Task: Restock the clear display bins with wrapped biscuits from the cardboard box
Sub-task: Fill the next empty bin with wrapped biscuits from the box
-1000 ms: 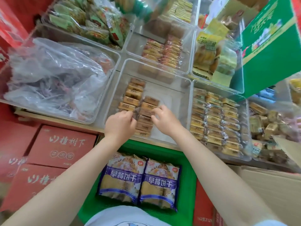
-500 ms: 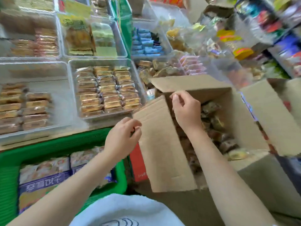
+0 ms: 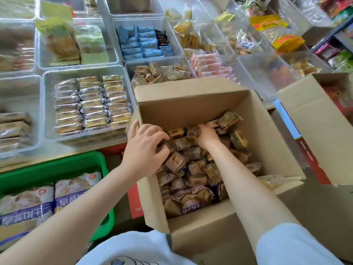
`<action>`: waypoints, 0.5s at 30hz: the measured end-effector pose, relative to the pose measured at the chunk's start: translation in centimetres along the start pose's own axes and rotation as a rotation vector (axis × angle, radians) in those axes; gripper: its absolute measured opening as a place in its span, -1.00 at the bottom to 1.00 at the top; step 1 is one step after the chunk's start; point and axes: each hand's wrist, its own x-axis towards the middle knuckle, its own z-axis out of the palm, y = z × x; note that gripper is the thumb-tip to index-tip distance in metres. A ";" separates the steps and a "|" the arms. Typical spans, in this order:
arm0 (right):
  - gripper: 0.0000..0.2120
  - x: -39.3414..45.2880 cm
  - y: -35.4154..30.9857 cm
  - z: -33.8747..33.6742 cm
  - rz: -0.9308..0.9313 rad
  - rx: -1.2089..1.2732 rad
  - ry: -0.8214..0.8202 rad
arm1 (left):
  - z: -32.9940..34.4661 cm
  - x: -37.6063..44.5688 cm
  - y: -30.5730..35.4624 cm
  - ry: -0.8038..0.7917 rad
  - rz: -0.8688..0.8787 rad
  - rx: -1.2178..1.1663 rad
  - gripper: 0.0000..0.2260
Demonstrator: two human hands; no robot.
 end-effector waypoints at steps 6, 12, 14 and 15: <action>-0.38 2.6 0.9 2.7 -0.040 -0.031 -0.004 | 0.0 0.2 0.2 -0.009 -0.030 0.030 -0.58; -0.49 3.2 0.8 2.3 -0.054 -0.046 0.025 | 0.2 0.4 0.0 0.018 -0.005 0.039 -0.61; -0.49 3.0 0.0 0.9 -0.064 -0.027 -0.046 | 0.0 0.4 -0.3 0.001 -0.004 0.049 -0.63; -0.49 2.7 -0.5 0.1 -0.063 0.055 -0.098 | -0.1 0.4 -0.4 -0.009 -0.006 0.053 -0.63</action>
